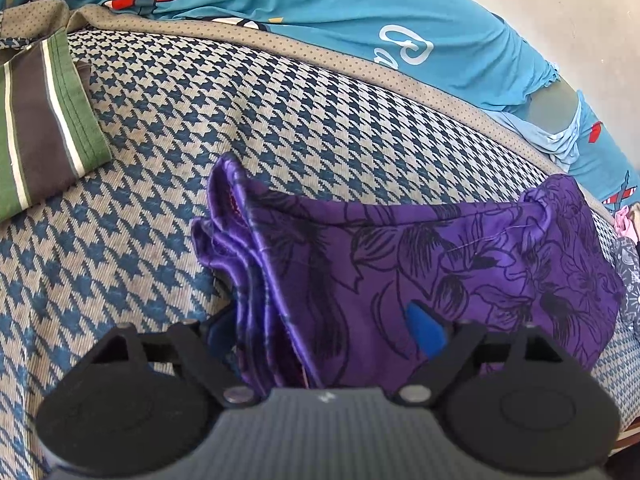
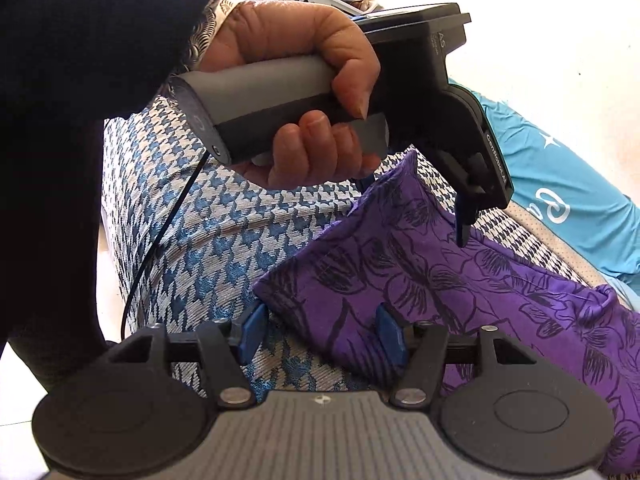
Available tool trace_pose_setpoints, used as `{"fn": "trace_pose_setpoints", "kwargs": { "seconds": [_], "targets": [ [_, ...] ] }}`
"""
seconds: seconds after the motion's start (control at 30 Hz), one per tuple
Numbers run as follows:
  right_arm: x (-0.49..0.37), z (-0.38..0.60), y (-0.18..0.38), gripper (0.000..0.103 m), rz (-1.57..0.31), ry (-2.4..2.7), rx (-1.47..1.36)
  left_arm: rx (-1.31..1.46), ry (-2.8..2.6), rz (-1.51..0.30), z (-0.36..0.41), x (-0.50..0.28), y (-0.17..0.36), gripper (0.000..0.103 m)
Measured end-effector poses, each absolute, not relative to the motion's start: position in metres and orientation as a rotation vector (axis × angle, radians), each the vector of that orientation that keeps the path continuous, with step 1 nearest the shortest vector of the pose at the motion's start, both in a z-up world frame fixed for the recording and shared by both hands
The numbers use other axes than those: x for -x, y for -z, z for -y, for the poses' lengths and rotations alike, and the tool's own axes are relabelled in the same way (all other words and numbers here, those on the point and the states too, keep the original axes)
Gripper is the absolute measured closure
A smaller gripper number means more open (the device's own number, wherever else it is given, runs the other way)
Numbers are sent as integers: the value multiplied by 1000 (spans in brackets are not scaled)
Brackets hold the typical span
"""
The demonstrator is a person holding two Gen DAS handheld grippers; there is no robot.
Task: Fold clothes
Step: 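Hold the purple blouse fold edge closed in the left gripper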
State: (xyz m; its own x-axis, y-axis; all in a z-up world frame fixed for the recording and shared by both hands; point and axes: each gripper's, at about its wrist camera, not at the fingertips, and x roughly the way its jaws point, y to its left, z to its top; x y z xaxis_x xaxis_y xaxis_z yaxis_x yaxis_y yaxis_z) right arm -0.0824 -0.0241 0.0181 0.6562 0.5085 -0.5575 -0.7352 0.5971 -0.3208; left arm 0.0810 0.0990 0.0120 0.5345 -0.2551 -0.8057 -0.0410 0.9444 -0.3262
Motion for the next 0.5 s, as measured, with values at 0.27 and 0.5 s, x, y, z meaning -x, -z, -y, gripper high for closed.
{"fn": "trace_pose_setpoints", "kwargs": {
  "seconds": [0.27,0.5],
  "targets": [
    [80,22,-19,67,-429,-757,545,298,120,-1005,-98,-79,-13,59],
    [80,25,-23,86,-425,-747,501,342,90,-1009,-107,-83,-10,74]
  ]
}}
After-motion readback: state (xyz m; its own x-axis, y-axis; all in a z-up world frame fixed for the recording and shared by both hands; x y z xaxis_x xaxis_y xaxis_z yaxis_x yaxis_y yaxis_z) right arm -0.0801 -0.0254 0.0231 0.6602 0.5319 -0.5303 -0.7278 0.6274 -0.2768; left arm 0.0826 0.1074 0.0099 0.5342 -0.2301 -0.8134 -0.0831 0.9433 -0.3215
